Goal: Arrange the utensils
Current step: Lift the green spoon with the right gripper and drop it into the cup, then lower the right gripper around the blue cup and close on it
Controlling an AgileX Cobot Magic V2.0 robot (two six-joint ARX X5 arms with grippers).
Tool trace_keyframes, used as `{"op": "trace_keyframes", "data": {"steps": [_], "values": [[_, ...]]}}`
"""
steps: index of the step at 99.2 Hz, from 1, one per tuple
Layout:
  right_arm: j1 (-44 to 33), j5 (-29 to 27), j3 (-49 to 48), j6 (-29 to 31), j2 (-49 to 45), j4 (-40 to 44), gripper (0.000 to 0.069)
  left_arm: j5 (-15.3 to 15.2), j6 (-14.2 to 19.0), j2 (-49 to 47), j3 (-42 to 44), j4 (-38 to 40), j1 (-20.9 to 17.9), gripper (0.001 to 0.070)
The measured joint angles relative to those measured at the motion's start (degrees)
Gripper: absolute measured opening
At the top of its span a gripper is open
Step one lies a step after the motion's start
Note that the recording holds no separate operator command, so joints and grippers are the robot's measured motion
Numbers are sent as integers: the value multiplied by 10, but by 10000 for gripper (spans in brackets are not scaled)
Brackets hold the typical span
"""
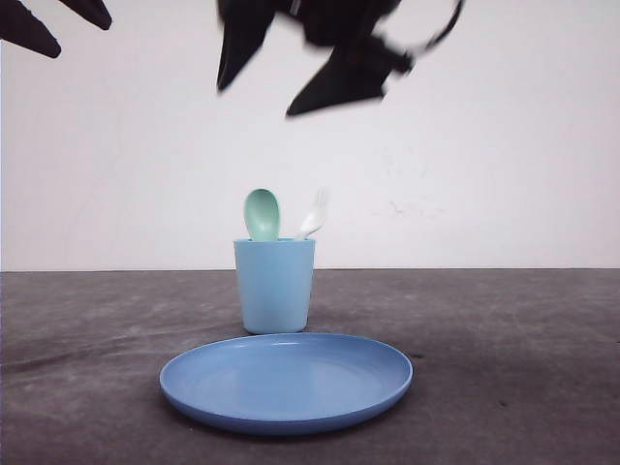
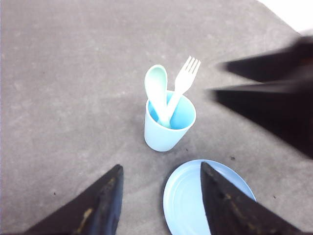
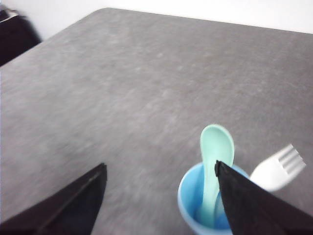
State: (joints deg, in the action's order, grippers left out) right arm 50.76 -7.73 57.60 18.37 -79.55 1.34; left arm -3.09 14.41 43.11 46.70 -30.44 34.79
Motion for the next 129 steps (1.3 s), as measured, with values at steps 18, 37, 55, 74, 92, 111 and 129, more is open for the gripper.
{"op": "trace_keyframes", "data": {"steps": [18,37,55,74,92,111,129], "values": [[9,-12,0,33,35,158,445,0,0,0,0,0,0,298],[3,-36,0,61,9,235,575,0,0,0,0,0,0,298],[-2,-25,0,87,-45,191,681,0,0,0,0,-2,0,298],[-23,4,0,109,-121,145,682,0,0,0,0,-3,0,298],[-50,44,0,117,-170,89,682,0,0,0,0,-4,0,298],[-59,46,10,112,-193,71,682,0,0,0,0,-5,0,298],[-63,47,47,94,-216,70,682,0,0,0,0,-6,0,298]]}}
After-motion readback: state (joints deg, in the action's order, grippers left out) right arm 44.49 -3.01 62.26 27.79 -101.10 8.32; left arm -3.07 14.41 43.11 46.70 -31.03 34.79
